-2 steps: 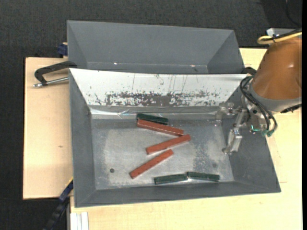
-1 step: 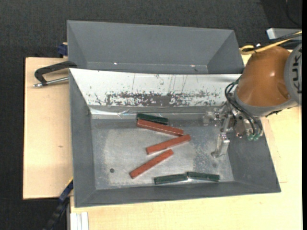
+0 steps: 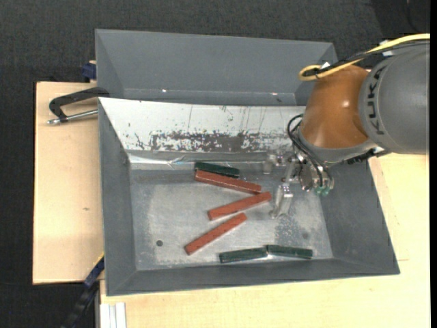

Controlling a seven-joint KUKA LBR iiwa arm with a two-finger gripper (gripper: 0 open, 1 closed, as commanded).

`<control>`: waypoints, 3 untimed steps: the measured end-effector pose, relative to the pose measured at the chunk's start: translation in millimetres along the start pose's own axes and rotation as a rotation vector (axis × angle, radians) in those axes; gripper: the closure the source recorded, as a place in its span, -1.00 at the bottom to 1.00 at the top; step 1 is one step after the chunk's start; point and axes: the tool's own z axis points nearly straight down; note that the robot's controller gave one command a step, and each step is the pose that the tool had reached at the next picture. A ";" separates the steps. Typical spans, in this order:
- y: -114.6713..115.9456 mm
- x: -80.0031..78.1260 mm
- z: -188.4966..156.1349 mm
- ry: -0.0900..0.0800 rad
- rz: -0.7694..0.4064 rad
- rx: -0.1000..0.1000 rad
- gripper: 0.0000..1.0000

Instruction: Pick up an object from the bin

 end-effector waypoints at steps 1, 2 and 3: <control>39.1 2.5 23.5 0.009 0.251 -0.001 1.00; 39.0 2.3 23.4 0.008 0.251 -0.001 1.00; 25.2 -2.3 -126.7 0.000 0.218 0.000 1.00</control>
Offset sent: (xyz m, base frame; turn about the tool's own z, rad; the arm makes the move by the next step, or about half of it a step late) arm 0.0000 0.0000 0.0000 0.0000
